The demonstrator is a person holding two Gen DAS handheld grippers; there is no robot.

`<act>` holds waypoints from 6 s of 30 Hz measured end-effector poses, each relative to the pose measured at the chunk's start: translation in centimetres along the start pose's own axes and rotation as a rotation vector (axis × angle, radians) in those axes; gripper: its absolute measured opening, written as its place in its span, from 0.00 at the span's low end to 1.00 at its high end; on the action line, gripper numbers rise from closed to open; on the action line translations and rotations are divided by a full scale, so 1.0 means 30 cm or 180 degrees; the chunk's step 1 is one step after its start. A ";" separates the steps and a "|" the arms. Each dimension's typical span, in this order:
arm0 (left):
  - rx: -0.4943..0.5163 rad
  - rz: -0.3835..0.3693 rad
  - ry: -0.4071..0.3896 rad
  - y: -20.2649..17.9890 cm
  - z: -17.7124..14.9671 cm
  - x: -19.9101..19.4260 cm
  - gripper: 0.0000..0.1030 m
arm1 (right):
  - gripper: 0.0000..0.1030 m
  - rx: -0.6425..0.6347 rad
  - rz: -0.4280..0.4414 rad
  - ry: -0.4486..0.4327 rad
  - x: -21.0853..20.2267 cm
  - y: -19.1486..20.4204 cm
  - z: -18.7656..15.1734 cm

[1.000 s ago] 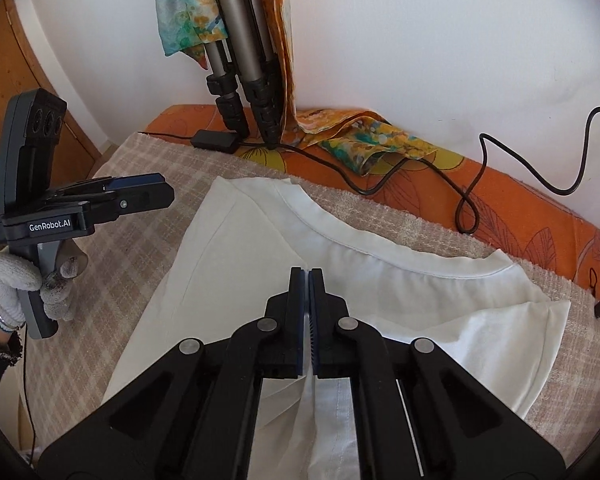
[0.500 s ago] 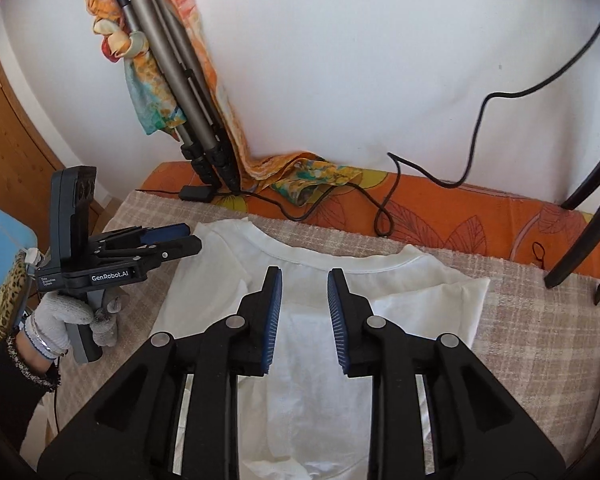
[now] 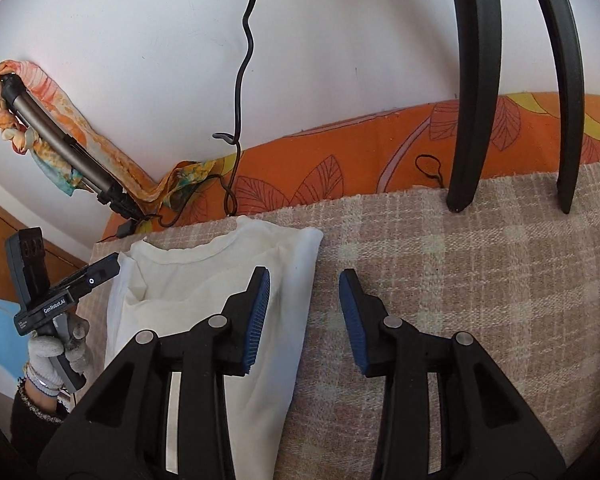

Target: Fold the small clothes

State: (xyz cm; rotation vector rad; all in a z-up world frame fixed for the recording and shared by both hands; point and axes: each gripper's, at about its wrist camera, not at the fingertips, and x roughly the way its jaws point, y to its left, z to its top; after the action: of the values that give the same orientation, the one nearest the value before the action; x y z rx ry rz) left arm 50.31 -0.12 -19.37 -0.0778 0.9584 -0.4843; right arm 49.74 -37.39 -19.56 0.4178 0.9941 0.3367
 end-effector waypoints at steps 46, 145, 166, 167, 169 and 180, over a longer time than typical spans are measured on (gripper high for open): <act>0.0624 -0.0043 -0.0444 -0.432 -0.617 -0.616 0.06 | 0.05 -0.1195 -0.0156 -0.0064 -0.685 0.420 -0.696; -0.1173 -0.0923 -0.0067 -0.190 -0.981 -0.724 0.30 | 0.39 -0.0096 -0.0119 0.0272 -0.741 0.227 -0.894; -0.1658 -0.1083 -0.0002 -0.133 -1.032 -0.608 0.02 | 0.39 -0.1216 0.0258 0.0835 -0.259 0.808 -0.776; -0.1656 -0.1053 0.0014 -0.129 -1.033 -0.611 0.02 | 0.39 -0.1214 0.0238 0.0933 -0.243 0.801 -0.783; -0.1619 -0.0950 0.0002 -0.119 -1.028 -0.643 0.02 | 0.39 -0.1199 0.0343 0.0980 -0.269 0.782 -0.787; -0.0601 -0.0920 -0.0117 -0.309 -0.800 -0.683 0.06 | 0.39 -0.0893 0.0317 0.0450 -0.587 0.542 -0.692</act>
State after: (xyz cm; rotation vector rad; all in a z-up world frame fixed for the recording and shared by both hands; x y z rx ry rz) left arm 17.96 3.94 -15.05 -0.3986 0.9594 -0.6545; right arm 21.66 -27.43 -8.70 0.1904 1.0478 0.5940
